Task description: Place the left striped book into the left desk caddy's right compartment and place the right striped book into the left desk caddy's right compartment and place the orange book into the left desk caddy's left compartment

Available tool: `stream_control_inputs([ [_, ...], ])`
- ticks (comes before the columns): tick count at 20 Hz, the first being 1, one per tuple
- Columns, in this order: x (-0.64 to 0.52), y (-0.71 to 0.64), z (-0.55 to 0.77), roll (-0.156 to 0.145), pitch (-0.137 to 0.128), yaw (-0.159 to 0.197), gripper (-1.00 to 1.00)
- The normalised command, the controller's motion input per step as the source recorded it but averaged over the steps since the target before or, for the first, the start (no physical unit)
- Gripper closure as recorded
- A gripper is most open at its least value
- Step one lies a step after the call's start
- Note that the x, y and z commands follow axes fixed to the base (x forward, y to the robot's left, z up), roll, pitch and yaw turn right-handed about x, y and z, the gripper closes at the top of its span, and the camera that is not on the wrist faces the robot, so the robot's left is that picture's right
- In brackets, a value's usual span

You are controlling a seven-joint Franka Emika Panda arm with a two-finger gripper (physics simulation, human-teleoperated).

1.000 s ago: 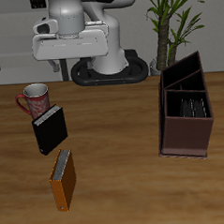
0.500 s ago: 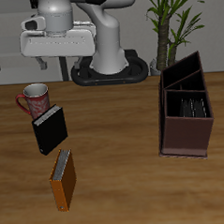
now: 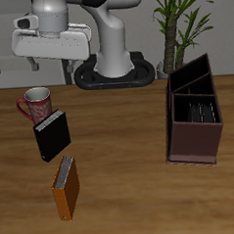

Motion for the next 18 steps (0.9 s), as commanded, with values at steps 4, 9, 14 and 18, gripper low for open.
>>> stream_control_inputs([
  [4, 0.26, -0.01, 0.02, -0.014, 0.016, -0.008, -1.00],
  [9, 0.33, 0.29, -0.06, -0.005, 0.031, 0.059, -1.00],
  [14, 0.26, 0.30, -0.05, 0.019, 0.029, 0.035, -1.00],
  [18, 0.49, 0.16, -0.13, 0.023, 0.036, 0.032, -1.00],
])
